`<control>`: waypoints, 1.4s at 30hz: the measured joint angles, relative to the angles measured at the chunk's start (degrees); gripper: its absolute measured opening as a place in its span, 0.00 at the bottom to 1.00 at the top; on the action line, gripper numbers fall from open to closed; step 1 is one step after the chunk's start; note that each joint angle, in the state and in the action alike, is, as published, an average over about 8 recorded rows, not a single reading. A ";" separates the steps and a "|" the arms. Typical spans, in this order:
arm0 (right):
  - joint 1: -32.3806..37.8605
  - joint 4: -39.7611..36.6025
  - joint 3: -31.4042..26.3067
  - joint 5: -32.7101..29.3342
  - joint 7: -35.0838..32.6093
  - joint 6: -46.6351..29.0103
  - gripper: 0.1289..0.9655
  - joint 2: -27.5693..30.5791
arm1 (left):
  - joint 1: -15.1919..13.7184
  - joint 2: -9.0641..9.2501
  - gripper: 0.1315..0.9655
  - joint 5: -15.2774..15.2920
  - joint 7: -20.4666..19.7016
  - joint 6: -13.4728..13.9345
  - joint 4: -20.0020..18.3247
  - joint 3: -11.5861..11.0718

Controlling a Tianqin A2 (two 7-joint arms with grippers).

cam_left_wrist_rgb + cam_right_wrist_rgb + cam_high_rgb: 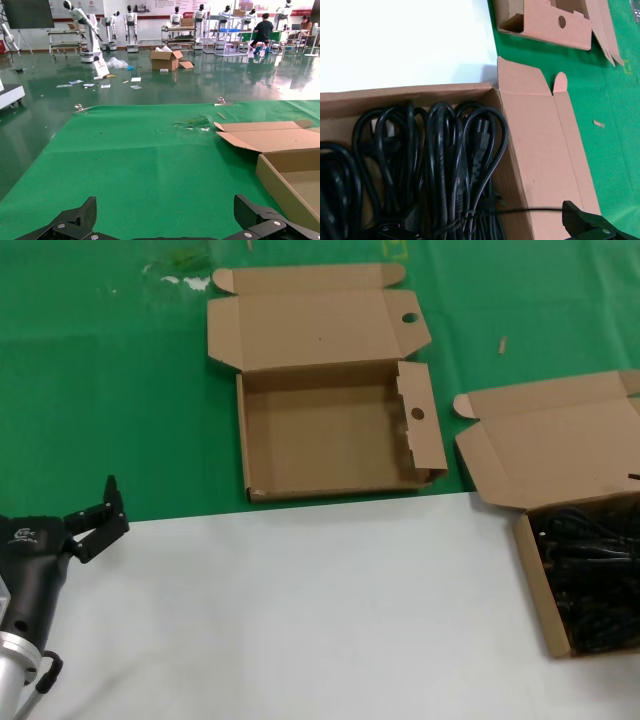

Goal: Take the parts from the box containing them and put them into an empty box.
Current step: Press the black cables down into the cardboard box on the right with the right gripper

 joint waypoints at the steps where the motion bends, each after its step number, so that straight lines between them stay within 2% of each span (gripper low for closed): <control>1: 0.72 -0.40 -0.43 -0.18 -0.18 -0.17 1.00 -0.48 | 0.00 0.00 1.00 0.00 0.00 0.00 0.00 0.00; 7: 3.03 -1.81 -1.79 -0.29 -1.21 -0.64 1.00 -1.94 | 0.00 0.00 1.00 -0.01 0.00 0.00 0.00 0.00; 15: 1.22 -1.58 -1.02 1.13 -2.06 0.31 1.00 -1.18 | 0.00 0.00 1.00 0.00 0.00 0.00 0.00 0.00; 23: -0.79 -1.41 -0.28 2.52 -2.56 1.17 0.80 -0.51 | 0.00 0.00 1.00 0.00 0.00 0.00 0.00 0.00; 24: -0.87 -1.43 -0.28 2.60 -2.60 1.23 0.80 -0.53 | 0.00 0.00 1.00 0.00 0.00 0.00 0.00 0.00; 32: -0.69 -1.73 -0.69 2.62 -2.77 1.40 0.59 -0.97 | 0.00 0.00 1.00 0.00 -0.01 0.00 0.00 0.00; 33: -0.64 -1.75 -0.72 2.58 -2.73 1.41 0.59 -1.01 | 0.00 0.00 1.00 0.00 -0.02 0.00 0.00 0.00; 41: -1.13 -1.28 -0.35 1.96 -1.78 1.63 0.33 -0.79 | 0.00 0.00 1.00 0.01 -0.03 0.00 0.00 0.00; 42: -1.29 -1.15 -0.23 1.85 -1.59 1.69 0.33 -0.73 | 0.00 0.00 1.00 0.01 -0.03 0.00 0.00 0.00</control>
